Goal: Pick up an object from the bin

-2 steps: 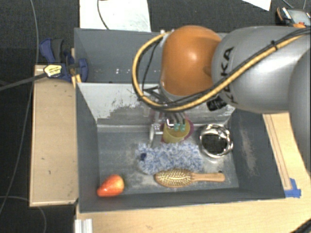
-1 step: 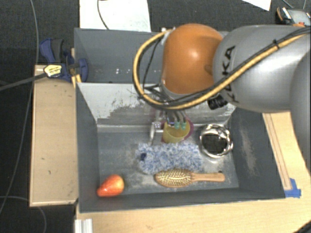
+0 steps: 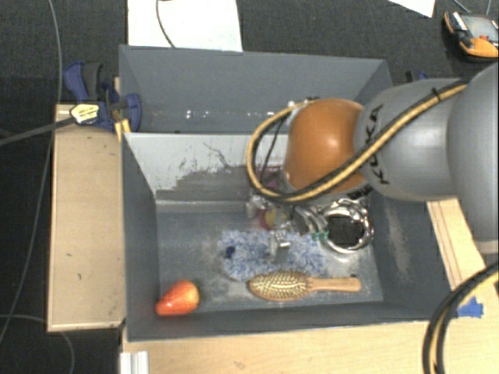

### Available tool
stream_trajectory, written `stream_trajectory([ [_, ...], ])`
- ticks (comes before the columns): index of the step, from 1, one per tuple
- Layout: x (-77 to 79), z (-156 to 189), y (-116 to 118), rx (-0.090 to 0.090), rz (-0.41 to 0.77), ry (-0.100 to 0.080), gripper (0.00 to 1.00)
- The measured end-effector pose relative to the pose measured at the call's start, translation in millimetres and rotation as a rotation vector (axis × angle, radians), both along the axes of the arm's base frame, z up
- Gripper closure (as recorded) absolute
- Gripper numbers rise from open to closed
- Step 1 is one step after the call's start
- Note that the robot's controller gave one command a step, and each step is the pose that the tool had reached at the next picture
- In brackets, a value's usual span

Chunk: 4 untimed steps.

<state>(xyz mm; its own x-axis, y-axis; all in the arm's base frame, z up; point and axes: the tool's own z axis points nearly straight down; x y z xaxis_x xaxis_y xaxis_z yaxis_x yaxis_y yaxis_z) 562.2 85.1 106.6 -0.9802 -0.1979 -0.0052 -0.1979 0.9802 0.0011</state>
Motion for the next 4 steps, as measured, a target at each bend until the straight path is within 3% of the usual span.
stream_trajectory([
  [1, 5.2, 48, 2, 0.003, 0.055, -0.012, 0.0],
  [2, -12.7, -6, -29, 0.0, 0.042, 0.001, 0.0],
  [3, -19.0, -35, -20, 0.003, 0.161, -0.018, 0.0],
  [4, -8.9, -34, -44, 0.004, -0.08, -0.009, 1.0],
])
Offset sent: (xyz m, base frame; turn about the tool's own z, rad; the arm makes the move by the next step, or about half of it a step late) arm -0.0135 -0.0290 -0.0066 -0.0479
